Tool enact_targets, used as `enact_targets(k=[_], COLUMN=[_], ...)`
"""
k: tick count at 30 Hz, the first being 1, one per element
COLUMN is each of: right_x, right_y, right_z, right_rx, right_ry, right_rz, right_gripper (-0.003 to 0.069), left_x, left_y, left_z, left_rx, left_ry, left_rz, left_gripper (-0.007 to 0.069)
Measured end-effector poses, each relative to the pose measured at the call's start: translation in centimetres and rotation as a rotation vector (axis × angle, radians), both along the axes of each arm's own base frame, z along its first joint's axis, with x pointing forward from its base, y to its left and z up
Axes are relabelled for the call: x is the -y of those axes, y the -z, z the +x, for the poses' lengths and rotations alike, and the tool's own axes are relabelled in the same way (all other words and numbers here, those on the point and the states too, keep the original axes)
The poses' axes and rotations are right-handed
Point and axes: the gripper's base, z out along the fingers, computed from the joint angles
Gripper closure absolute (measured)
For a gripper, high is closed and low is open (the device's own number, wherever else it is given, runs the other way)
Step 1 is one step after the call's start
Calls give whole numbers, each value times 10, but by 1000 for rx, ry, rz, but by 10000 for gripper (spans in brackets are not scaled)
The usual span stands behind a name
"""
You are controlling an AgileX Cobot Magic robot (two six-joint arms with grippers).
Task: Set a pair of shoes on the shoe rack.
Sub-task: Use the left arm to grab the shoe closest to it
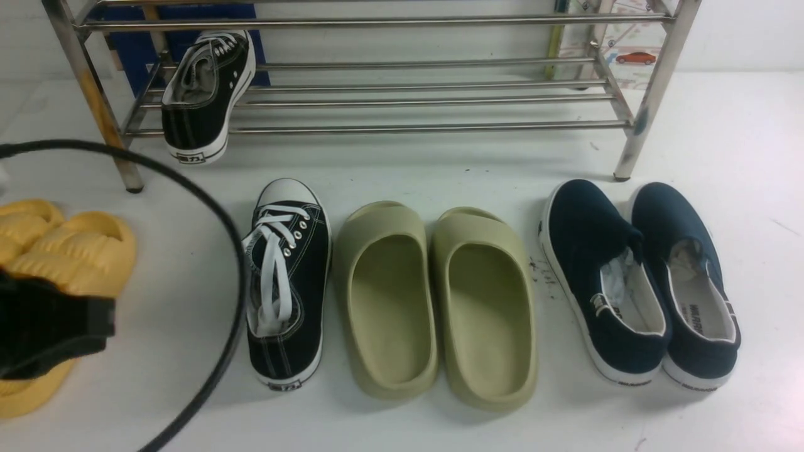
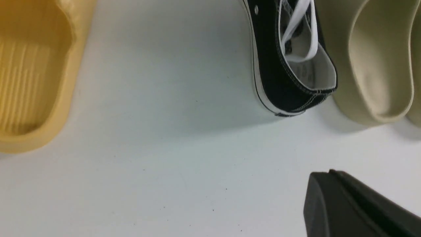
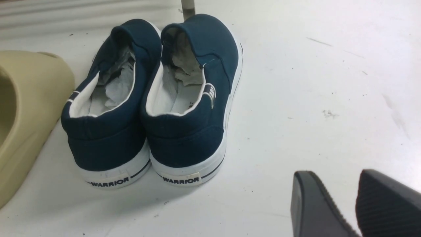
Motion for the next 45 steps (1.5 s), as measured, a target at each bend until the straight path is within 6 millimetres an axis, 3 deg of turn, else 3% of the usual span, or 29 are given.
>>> enact_targets(k=[6, 13, 14, 16, 22, 27, 30, 33, 34, 36, 39, 44, 45], right_x=[0, 0, 0, 0, 0, 0, 0, 0, 0, 0, 0, 0, 0], right_y=[0, 0, 0, 0, 0, 0, 0, 0, 0, 0, 0, 0, 0], right_z=[0, 0, 0, 0, 0, 0, 0, 0, 0, 0, 0, 0, 0], right_rx=[0, 0, 0, 0, 0, 0, 0, 0, 0, 0, 0, 0, 0], right_ry=[0, 0, 0, 0, 0, 0, 0, 0, 0, 0, 0, 0, 0], right_rz=[0, 0, 0, 0, 0, 0, 0, 0, 0, 0, 0, 0, 0], right_gripper=[419, 419, 419, 419, 419, 419, 419, 419, 419, 419, 419, 419, 419], left_x=[39, 63, 63, 69, 80, 73, 69, 67, 67, 68, 69, 67, 65], left_y=[16, 43, 43, 49, 78, 101, 112, 124, 128, 128, 125, 106, 92], left_z=[45, 113, 114, 125, 141, 155, 160, 165, 167, 168, 168, 163, 159], left_rx=[-123, -229, -231, -246, -339, -385, -417, -446, -452, -447, -431, -375, -339], left_ry=[164, -38, -44, -60, -80, -125, -149, -152, -143, -137, -130, -117, -114], left_rz=[176, 229, 225, 202, 157, 136, 126, 123, 116, 111, 102, 88, 81], left_gripper=[638, 629, 624, 583, 347, 273, 286, 348, 414, 457, 621, 638, 638])
